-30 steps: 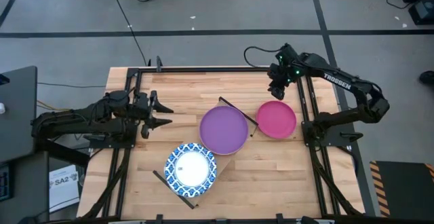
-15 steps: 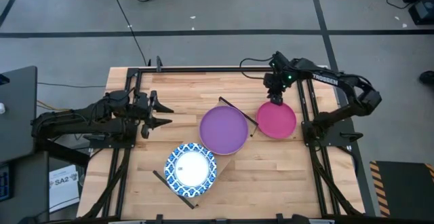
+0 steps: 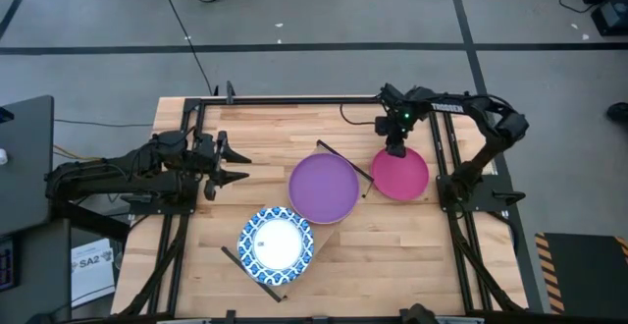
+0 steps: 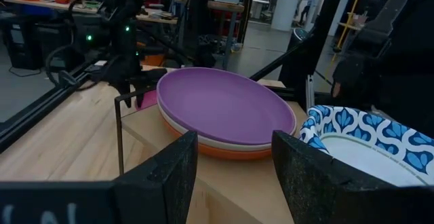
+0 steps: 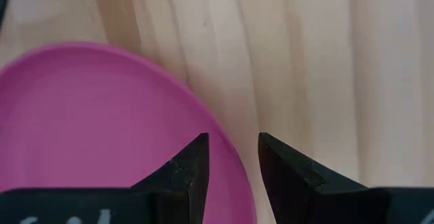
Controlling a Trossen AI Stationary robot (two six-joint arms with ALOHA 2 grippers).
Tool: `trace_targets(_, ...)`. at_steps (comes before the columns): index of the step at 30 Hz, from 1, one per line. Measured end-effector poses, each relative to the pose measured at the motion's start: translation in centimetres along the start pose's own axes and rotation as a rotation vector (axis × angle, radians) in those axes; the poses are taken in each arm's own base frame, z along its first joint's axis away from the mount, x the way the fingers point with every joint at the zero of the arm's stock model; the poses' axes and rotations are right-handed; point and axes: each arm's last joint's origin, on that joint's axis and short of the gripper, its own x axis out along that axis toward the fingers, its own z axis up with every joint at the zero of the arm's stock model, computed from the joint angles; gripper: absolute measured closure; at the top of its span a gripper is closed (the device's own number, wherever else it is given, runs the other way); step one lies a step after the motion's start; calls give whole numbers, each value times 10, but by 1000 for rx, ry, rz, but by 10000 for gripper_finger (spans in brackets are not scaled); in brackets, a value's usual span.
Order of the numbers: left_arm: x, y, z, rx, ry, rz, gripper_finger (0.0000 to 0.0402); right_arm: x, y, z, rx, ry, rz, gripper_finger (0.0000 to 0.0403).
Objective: Place and stack plates onto a shelf
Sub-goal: Stack the pink plate on top of the purple plate on the shelf
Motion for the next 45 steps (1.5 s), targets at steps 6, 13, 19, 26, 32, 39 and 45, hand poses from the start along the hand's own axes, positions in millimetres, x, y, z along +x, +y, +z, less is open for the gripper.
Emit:
trace_targets(6,0,0,0,0,0,0,205,14,-5,-1,7,48,31,274)
trace_targets(13,0,0,0,0,1,0,205,18,-6,-2,5,70,34,316)
trace_targets(19,0,0,0,0,0,0,205,18,-5,-3,8,73,51,368)
trace_targets(26,0,0,0,0,1,0,205,17,-4,-5,18,91,66,380)
trace_targets(32,0,0,0,0,1,0,205,10,-1,-4,18,97,51,381)
trace_targets(39,0,0,0,0,1,0,205,-16,-7,14,13,104,-22,382)
trace_targets(45,0,0,0,-1,1,0,205,-46,-14,34,-6,93,-138,383)
